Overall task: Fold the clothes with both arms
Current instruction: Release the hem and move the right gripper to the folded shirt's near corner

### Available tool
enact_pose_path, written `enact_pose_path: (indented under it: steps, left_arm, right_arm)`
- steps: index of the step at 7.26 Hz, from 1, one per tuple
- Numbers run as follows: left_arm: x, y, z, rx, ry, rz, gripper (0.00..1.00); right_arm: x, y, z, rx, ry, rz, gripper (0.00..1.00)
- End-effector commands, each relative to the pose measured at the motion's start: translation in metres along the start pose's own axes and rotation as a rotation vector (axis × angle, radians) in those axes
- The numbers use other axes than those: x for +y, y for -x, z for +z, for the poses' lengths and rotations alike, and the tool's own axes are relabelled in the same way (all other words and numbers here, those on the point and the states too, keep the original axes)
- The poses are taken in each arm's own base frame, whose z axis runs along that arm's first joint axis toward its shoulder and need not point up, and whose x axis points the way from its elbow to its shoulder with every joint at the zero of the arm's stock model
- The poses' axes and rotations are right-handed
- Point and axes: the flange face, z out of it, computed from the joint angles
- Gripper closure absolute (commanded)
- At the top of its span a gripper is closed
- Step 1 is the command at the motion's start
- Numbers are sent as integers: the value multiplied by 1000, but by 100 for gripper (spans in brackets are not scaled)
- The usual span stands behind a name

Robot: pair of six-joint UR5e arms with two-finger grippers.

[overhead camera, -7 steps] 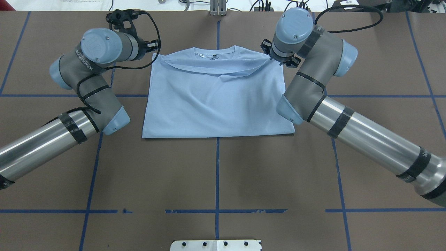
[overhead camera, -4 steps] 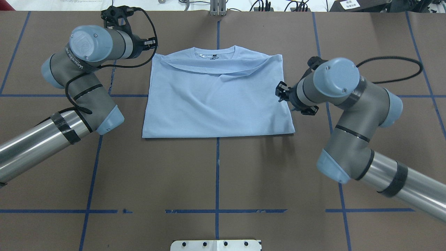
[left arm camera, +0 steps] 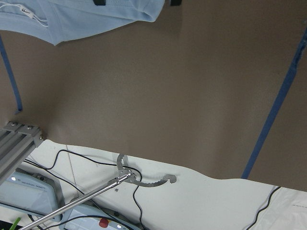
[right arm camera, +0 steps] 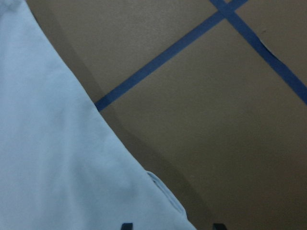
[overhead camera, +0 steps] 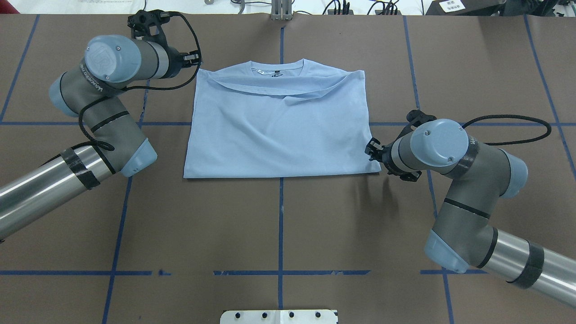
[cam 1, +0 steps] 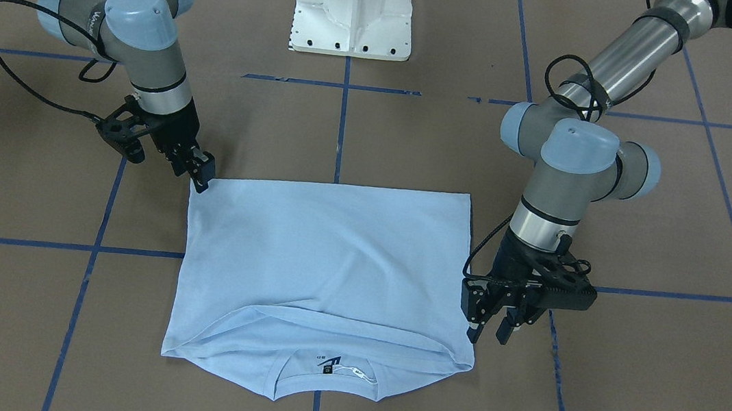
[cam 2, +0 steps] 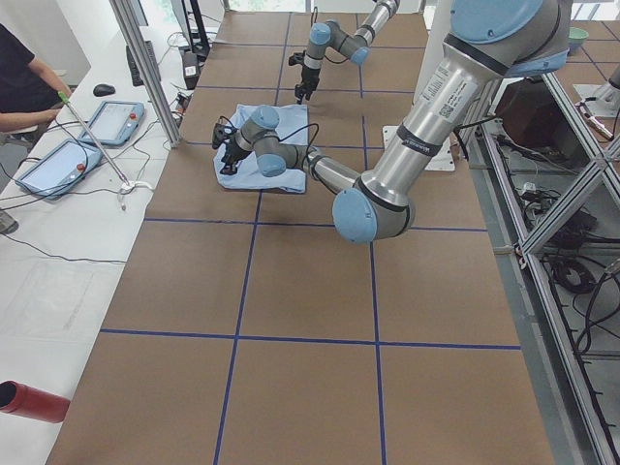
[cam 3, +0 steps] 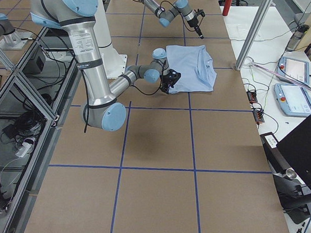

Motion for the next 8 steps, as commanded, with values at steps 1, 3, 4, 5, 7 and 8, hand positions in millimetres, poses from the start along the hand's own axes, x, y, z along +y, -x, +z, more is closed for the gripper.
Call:
enact_pose_path:
  steps: [1, 3, 4, 5, 7, 8]
  left_arm:
    - [0, 1, 0, -3, -1, 0, 46]
    - [0, 1, 0, -3, -1, 0, 46]
    - [0, 1, 0, -4, 0, 0, 46]
    - [0, 1, 0, -3, -1, 0, 46]
    - [1, 3, 0, -6, 1, 2, 46]
    - [1, 3, 1, -7, 1, 2, 46]
  right_arm:
    - [4, -2, 7, 12, 2, -4, 35]
    - [10, 2, 10, 12, 10, -10, 35]
    - [11, 3, 11, 13, 11, -11, 37]
    - [12, 1, 16, 22, 10, -11, 47]
    - [13, 1, 15, 20, 12, -7, 100]
    - [13, 3, 13, 14, 13, -7, 100]
